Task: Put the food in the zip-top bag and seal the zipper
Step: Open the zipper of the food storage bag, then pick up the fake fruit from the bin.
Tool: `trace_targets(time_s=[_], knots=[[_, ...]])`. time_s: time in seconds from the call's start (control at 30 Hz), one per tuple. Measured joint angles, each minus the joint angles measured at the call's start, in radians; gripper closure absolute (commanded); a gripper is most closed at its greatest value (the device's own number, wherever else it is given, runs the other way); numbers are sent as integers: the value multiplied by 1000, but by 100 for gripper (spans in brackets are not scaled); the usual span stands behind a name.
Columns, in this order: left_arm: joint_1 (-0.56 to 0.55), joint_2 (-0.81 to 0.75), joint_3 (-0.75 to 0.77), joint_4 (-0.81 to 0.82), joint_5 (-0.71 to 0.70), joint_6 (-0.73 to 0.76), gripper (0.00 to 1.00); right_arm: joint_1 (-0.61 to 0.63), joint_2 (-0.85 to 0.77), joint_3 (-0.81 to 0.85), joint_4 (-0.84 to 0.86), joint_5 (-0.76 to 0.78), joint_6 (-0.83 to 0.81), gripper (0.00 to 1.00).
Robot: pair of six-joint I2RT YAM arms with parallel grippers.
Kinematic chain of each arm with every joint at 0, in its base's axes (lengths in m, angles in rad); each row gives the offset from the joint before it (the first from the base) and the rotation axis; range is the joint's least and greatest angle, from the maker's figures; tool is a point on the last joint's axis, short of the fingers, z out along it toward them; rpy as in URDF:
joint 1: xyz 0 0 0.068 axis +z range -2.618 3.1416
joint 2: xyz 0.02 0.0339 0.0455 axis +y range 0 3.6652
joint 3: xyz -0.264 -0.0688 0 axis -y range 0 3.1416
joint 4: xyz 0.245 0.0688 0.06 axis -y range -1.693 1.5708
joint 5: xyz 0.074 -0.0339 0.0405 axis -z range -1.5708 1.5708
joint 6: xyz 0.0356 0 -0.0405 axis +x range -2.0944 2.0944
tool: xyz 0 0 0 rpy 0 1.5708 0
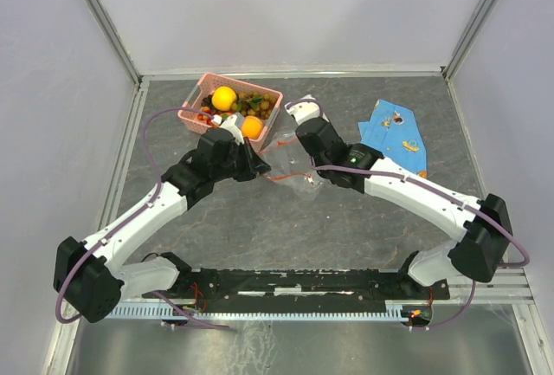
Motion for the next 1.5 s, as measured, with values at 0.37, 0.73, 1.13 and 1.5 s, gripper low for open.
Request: trace_targets(time_s=[0.37,0.73,1.13,1.5], knots=[[11,41,8,93,17,-23,41,-8,-49,-19,10,102,-47,99],[165,43,9,177,85,-55,21,-8,-48,-60,47,250,-137,98],[361,191,151,102,-18,5,16,-10,72,-61,121,292,-251,98],[512,623,587,-18,-169,107,13,-11,85,-45,120,233,-246,98]])
